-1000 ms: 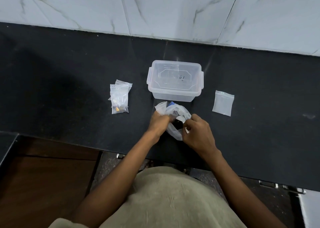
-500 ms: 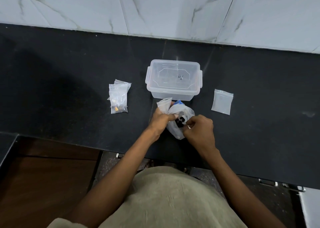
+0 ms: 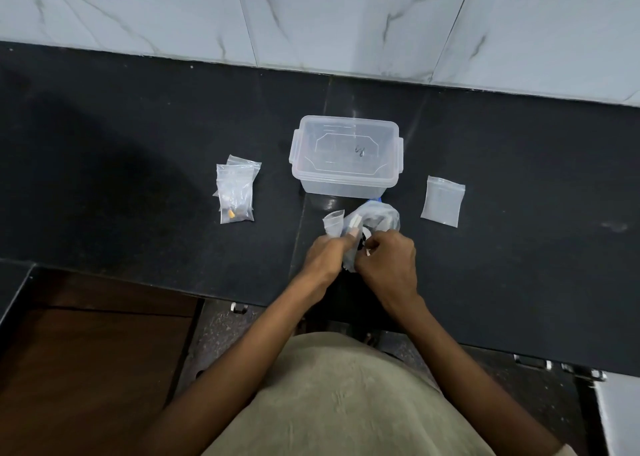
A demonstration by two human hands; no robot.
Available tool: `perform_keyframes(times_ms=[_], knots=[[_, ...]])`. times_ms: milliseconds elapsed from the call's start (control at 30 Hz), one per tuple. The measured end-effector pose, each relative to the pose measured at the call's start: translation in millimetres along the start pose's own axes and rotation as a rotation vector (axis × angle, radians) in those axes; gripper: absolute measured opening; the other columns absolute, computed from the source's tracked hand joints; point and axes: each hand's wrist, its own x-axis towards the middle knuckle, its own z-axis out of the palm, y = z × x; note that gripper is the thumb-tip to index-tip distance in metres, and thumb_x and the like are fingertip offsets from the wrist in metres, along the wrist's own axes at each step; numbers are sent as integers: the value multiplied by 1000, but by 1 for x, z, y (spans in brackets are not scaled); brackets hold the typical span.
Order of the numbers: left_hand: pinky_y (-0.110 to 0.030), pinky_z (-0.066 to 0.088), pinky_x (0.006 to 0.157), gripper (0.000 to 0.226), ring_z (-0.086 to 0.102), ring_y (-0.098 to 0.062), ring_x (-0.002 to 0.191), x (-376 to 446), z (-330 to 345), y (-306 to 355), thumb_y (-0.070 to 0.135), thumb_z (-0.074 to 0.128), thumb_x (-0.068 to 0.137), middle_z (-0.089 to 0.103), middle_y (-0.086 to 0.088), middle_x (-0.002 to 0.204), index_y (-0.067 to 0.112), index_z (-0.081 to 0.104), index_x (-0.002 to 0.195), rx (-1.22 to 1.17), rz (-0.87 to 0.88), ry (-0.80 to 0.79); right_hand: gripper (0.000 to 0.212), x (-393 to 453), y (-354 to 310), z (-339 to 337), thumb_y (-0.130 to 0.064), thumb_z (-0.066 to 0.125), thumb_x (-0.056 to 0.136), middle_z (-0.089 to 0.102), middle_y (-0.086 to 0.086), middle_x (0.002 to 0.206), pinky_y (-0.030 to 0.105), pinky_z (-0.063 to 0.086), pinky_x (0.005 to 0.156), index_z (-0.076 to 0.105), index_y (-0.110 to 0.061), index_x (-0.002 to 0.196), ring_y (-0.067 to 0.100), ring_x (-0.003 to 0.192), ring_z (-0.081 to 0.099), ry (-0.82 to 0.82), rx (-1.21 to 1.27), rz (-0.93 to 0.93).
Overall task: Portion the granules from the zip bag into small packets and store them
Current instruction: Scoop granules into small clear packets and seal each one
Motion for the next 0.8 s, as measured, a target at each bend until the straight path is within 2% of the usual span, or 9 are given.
perform_keyframes(times_ms=[67,100,167,267,333,467,567,667,800], knots=[[-29,50,64,29,64,-11,68,3,3,2,46,74,82,71,4,74,18,73,89,-20,-8,-11,22,-1,-1,-1,-15,67,79,62,5,58,25,41,47,65,-3,60,16,48,54,-20,22,-21],[-32,57,73,37,70,-15,77,5,5,2,46,77,73,76,0,83,17,74,97,-22,-18,3,21,-1,-1,-2,-14,69,78,63,5,58,25,42,47,66,-4,60,15,48,55,-36,26,-23],[-40,61,85,45,74,-21,89,9,7,2,40,74,66,77,-6,95,16,74,105,-45,-34,53,16,-1,-2,-4,-14,72,75,67,3,59,28,48,51,71,-5,62,16,51,60,-58,20,-6],[-31,59,73,9,72,-20,82,10,3,5,13,66,84,76,-8,91,13,70,92,-78,-53,110,9,-2,-3,-11,-10,76,72,69,3,59,32,55,58,74,-6,64,18,57,66,-61,60,63],[-29,54,65,13,68,-18,76,13,-1,7,6,60,89,73,-6,84,16,65,83,-95,-66,173,7,-4,-2,-16,-7,74,71,70,4,60,34,57,59,74,-6,64,19,59,67,-62,81,118],[-43,58,79,11,73,-30,89,16,-1,7,13,60,86,76,-16,95,7,69,89,-163,-79,218,6,-6,-2,-19,-7,73,70,70,7,62,35,59,59,73,-5,64,19,61,69,-82,96,178],[-37,55,75,14,72,-27,85,16,-2,4,14,60,88,76,-13,91,6,72,91,-164,-77,202,7,-6,-2,-16,-7,73,68,70,11,62,33,56,58,72,-1,64,22,61,69,-84,118,203],[-35,55,73,12,70,-23,77,16,-4,6,12,61,89,73,-7,78,12,69,80,-136,-57,166,8,-6,-3,-17,-3,73,69,70,3,59,30,58,57,74,-6,61,14,57,69,-70,182,264],[-39,58,80,9,73,-26,85,16,-9,6,13,61,88,74,-5,81,17,68,82,-48,-3,166,14,-6,-3,-22,-4,76,79,70,6,56,28,55,48,76,-9,66,14,44,64,-71,389,420]])
